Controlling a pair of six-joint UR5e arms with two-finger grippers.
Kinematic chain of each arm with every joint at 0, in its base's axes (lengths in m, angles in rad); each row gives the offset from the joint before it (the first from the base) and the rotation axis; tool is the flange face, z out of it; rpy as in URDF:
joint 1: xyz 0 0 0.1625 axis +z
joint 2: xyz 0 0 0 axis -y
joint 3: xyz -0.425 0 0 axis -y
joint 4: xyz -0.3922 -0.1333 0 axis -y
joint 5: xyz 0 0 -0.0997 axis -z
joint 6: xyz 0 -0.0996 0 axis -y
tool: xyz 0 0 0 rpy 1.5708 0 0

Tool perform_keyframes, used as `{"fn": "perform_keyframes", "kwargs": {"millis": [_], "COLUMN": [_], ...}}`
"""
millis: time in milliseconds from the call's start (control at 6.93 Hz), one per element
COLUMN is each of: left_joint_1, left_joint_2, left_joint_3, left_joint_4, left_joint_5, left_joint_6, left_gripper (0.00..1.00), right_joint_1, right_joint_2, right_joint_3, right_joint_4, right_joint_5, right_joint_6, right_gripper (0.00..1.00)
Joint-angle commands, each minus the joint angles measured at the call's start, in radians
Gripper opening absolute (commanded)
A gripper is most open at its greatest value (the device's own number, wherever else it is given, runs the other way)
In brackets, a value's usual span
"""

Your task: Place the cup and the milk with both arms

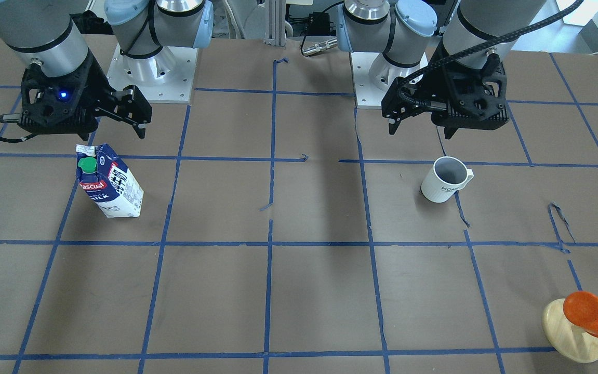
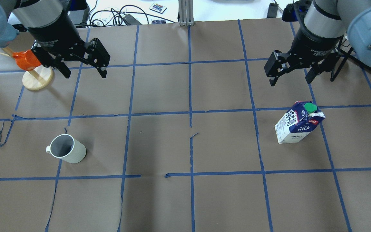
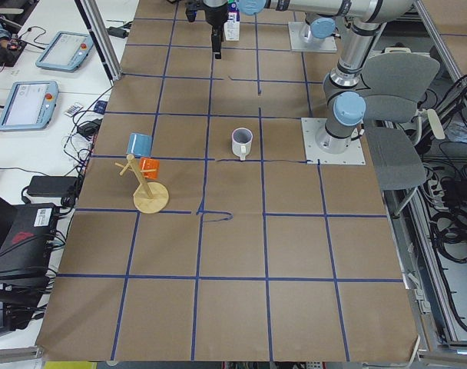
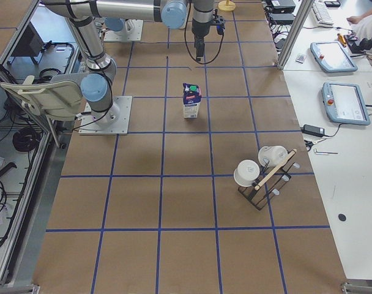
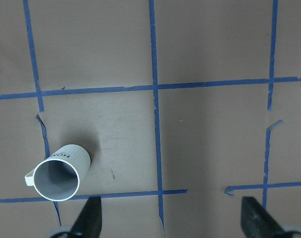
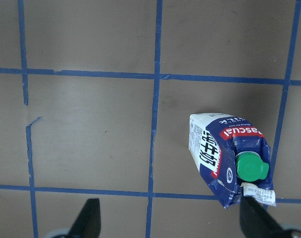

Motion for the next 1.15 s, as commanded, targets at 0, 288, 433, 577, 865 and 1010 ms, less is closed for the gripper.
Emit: {"fn": "perform_keyframes", "kwargs": {"millis": [0,288,433,577,865,1010], "left_joint_1": [-0.003,0.003,0.003,0.003,0.012,0.026], "left_joint_2": [0.016,0.024,0.025,0.025,0.034,0.016], "left_joint_3": [-0.012,-0.012,-0.012,-0.012,0.002,-0.026], "left_joint_4": [0.003,0.0,0.003,0.005,-0.003,-0.011], "left_joint_5": [0.002,0.002,0.001,-0.002,0.004,0.007], "left_joint_6": [0.003,0.005,0.006,0.006,0.005,0.012], "left_gripper": [1.0,1.0,1.0,1.0,1.0,1.0], "right_joint_1": [0.004,0.006,0.006,0.006,-0.002,-0.011], "right_joint_2": [-0.013,-0.016,-0.023,-0.02,0.016,0.016], "right_joint_3": [0.0,0.0,0.0,0.003,0.011,0.011], "right_joint_4": [0.036,0.042,0.047,0.05,0.03,0.027], "right_joint_5": [-0.001,0.001,0.001,-0.005,-0.018,-0.039], "right_joint_6": [0.001,0.001,0.001,-0.001,-0.013,-0.019], "right_gripper": [1.0,1.0,1.0,1.0,1.0,1.0]}}
